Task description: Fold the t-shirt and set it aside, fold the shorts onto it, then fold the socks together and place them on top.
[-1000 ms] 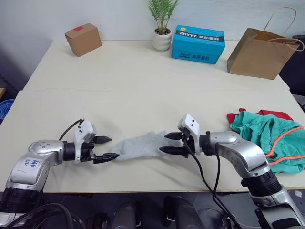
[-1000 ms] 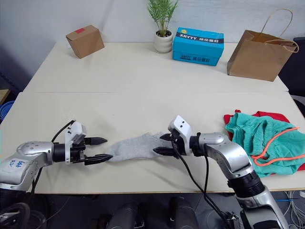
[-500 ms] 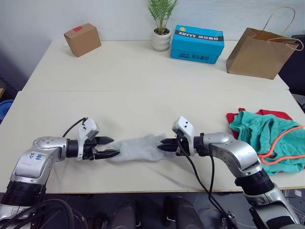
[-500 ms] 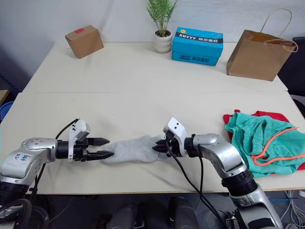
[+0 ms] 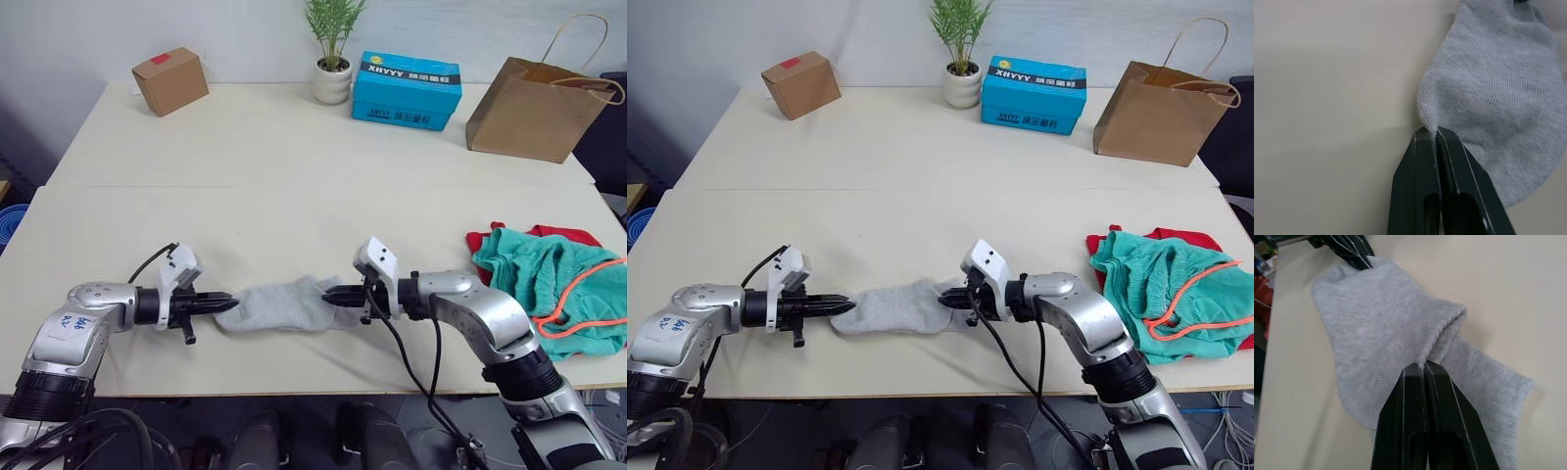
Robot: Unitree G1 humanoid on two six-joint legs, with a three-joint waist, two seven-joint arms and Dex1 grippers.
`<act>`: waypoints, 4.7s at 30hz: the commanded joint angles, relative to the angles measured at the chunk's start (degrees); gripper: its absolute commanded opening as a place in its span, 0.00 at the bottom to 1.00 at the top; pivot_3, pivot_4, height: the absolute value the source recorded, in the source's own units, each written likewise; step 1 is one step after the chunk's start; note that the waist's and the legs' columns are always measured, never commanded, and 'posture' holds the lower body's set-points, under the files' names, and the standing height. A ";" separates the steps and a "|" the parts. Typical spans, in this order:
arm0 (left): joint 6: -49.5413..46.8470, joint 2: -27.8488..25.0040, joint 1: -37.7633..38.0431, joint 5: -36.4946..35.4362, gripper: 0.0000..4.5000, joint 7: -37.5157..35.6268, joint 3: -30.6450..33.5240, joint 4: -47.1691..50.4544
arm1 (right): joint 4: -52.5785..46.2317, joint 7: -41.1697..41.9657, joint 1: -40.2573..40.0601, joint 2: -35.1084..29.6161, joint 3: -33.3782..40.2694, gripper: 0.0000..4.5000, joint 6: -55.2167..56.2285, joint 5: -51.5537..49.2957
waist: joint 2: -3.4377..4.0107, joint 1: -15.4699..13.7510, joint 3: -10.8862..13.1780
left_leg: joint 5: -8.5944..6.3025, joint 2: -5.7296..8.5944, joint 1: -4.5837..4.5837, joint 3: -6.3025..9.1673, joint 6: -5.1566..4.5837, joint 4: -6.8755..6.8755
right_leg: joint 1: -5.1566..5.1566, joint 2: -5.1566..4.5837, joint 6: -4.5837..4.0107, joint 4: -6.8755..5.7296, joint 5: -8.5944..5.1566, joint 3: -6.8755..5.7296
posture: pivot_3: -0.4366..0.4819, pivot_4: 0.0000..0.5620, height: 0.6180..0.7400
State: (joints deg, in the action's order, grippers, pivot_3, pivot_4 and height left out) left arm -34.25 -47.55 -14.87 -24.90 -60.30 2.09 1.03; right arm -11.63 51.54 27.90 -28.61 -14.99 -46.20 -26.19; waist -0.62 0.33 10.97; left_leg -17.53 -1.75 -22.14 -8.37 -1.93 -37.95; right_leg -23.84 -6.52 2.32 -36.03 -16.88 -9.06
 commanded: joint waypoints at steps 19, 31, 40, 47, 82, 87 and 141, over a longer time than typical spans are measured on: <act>-8.97 0.36 -5.64 -6.81 0.00 -1.26 1.84 7.85 | -3.79 -1.68 1.16 -6.02 12.27 0.00 -10.71 -10.28 | -0.01 -0.16 0.00 | 0.02 0.03 -0.04 0.01 -0.04 -0.03 | 0.01 -0.01 0.03 0.01 0.02 0.00 | 0.48 0.27 1.00; -8.22 4.24 -7.19 -3.69 0.00 1.21 -3.77 7.76 | -5.49 -3.86 -2.14 -7.67 13.04 0.00 -13.38 -11.63 | -0.01 -0.18 0.00 | 0.08 -0.02 -0.03 -0.01 0.00 -0.03 | 0.01 0.07 0.03 0.01 0.02 0.02 | 0.48 0.27 1.00; -7.37 3.45 -6.59 -1.90 0.00 0.74 -3.99 6.57 | -5.54 -4.26 -3.13 -7.00 11.74 0.00 -13.94 -11.44 | -0.01 -0.18 0.00 | 0.08 -0.01 -0.03 0.00 -0.01 -0.04 | 0.01 0.07 0.03 0.01 0.02 0.02 | 0.48 0.27 1.00; -9.32 3.62 -6.74 -2.97 0.00 0.62 -3.47 5.76 | -4.79 -3.24 -3.65 -6.97 11.67 0.00 -16.91 -13.78 | -0.01 -0.18 0.00 | 0.08 -0.01 -0.03 0.00 -0.01 -0.04 | 0.01 0.07 0.03 0.01 0.02 0.02 | 0.48 0.27 1.00; 12.01 15.87 -0.47 7.87 0.00 7.29 -10.07 4.03 | 7.45 -0.11 -13.14 2.64 1.23 0.02 34.85 11.34 | -0.03 -0.21 -0.01 | 0.13 0.04 -0.01 -0.02 -0.10 -0.15 | 0.09 0.06 0.10 -0.01 0.06 0.02 | 0.48 0.27 1.00; 18.38 15.56 2.99 7.74 0.00 7.15 -7.17 3.16 | 9.61 2.89 -16.53 -0.47 5.56 0.02 37.86 9.28 | -0.05 -0.23 -0.03 | 0.13 0.01 0.16 0.03 -0.09 -0.14 | 0.26 0.04 0.10 0.01 0.06 0.02 | 0.48 0.27 1.00; -50.37 14.54 -10.33 -20.46 0.28 20.93 8.77 5.60 | 12.64 3.75 -9.22 6.07 -2.05 0.00 39.34 16.35 | -0.14 -0.10 -0.06 | 0.20 0.06 0.27 0.07 0.07 -0.18 | 0.26 -0.01 0.11 -0.23 0.04 0.10 | 0.48 0.27 1.00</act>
State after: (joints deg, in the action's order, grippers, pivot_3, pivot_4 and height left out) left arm -84.58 -33.23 -24.78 -43.56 -39.18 9.12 6.02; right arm 1.41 55.50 18.96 -22.85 -16.55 -6.43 -10.16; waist -0.76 0.23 10.91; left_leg -17.32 -1.69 -21.87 -8.29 -1.86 -38.12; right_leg -23.58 -6.52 2.43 -36.27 -16.84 -8.96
